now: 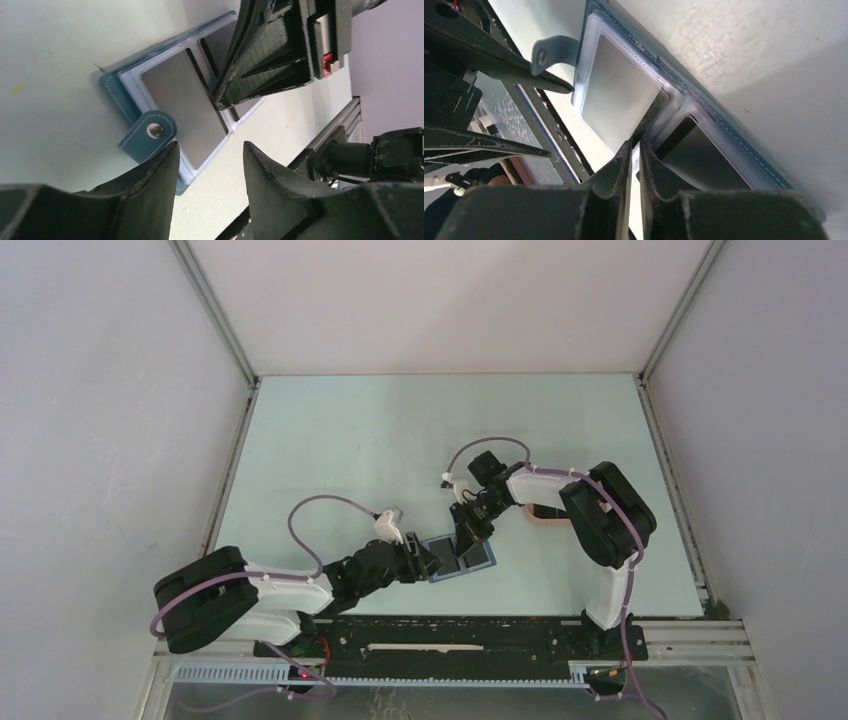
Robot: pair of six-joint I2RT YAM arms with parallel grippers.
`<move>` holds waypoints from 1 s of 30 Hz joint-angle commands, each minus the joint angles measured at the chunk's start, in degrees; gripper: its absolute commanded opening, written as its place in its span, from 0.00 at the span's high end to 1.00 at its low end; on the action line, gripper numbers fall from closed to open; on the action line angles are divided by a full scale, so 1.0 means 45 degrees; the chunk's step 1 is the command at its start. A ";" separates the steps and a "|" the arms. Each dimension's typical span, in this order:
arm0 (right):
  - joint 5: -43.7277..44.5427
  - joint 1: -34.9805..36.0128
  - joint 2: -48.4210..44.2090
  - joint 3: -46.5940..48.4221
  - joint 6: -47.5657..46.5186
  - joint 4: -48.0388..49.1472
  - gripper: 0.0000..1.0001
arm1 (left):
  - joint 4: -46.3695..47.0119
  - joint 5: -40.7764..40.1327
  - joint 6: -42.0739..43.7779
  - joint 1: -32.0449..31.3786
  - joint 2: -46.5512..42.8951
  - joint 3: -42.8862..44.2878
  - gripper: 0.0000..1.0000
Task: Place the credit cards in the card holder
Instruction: Turn over the card slot in the card holder.
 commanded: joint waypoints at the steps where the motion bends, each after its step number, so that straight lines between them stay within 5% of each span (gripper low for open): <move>1: 0.0618 0.0200 0.0233 0.0455 0.0287 -0.0105 0.82 | -0.0263 -0.0471 -0.0212 0.0064 0.0370 0.0699 0.44; 30: 0.1420 0.0428 0.0843 0.0755 0.0288 -0.0537 0.83 | -0.1166 -0.0590 -0.0338 0.0177 -0.0979 0.0710 0.46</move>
